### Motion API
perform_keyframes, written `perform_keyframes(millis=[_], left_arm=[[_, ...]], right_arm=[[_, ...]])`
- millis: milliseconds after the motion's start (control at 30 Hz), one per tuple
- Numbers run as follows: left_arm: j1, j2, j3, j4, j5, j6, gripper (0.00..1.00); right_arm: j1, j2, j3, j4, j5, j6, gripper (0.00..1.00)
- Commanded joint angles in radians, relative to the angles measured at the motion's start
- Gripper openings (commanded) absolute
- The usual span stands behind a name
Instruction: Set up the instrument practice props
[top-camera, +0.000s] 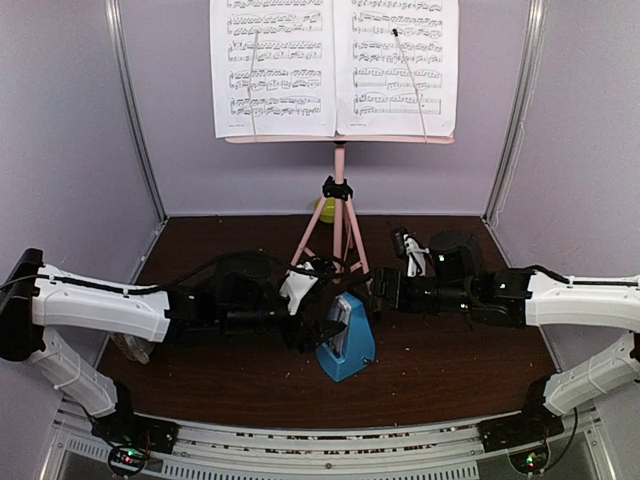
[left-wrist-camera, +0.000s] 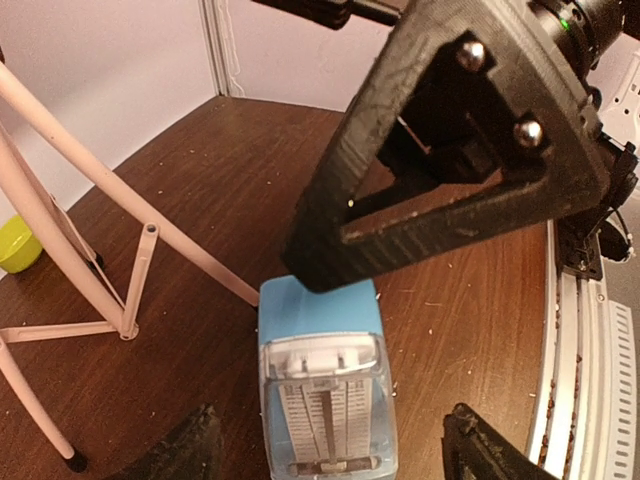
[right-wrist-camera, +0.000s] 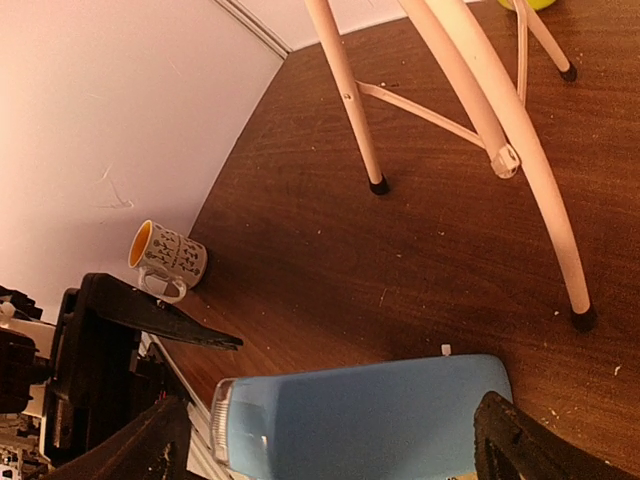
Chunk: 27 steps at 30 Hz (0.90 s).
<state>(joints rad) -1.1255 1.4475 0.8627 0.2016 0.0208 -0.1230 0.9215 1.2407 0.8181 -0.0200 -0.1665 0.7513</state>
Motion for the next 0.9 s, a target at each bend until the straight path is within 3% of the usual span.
perform_keyframes(millis=[0, 300, 600, 867], left_arm=[[0.006, 0.026, 0.045, 0.073, 0.03, -0.014, 0.76], [0.006, 0.052, 0.076, 0.071, 0.021, -0.013, 0.62], [0.006, 0.079, 0.104, 0.053, -0.006, -0.019, 0.59], [0.006, 0.07, 0.09, 0.031, -0.033, -0.024, 0.42]], right_arm=[[-0.02, 0.018, -0.033, 0.082, -0.056, 0.065, 0.98], [-0.032, 0.051, -0.07, 0.125, -0.075, 0.108, 0.93], [-0.036, 0.053, -0.097, 0.109, -0.084, 0.088, 0.9], [-0.036, 0.057, -0.13, 0.093, -0.068, 0.054, 0.89]])
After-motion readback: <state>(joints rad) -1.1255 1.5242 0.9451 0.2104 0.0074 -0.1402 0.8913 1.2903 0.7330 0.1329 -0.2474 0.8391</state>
